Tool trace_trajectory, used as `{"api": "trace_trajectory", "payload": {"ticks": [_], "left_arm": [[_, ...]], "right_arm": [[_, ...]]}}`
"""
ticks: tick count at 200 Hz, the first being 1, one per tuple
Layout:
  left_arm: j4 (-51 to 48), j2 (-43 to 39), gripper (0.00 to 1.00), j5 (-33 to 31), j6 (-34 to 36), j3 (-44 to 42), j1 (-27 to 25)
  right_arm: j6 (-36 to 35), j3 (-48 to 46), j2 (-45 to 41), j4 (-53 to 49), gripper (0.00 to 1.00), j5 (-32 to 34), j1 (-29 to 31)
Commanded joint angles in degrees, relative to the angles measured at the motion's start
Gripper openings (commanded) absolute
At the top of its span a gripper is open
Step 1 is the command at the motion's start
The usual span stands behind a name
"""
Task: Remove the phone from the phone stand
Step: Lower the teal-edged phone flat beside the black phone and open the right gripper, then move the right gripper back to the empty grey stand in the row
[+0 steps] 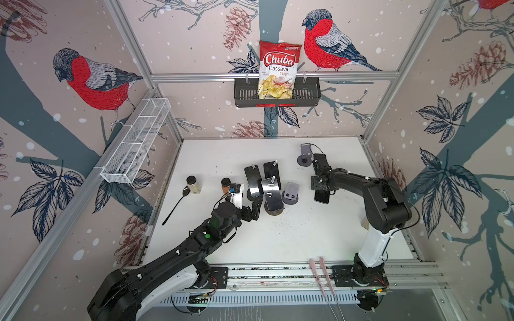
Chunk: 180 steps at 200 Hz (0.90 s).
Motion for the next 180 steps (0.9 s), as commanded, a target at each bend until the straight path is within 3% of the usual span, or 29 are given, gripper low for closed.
{"api": "trace_trajectory", "payload": {"ticks": [1,78,129,180], "left_arm": [[-0.1,0.48,0.97,-0.4,0.16,0.62,-0.02],[-0.64,0.71,0.97,-0.65,0.16,1.51,-0.02],[0.18,1.58,0.97,0.12,-0.24,1.81,-0.02],[-0.34,1.81,0.97,0.92,-0.28,2.01,-0.02]], "right_arm": [[1.42,1.38,-2.1,-4.29,0.83,-2.94,1.11],[10.0,5.42,-12.11,-6.11,0.85,5.23,7.64],[15.59,3.1,-17.17,-2.95,0.93,4.32,14.7],[19.53,2.95,-13.79,-2.07,0.93,2.91,19.11]]}}
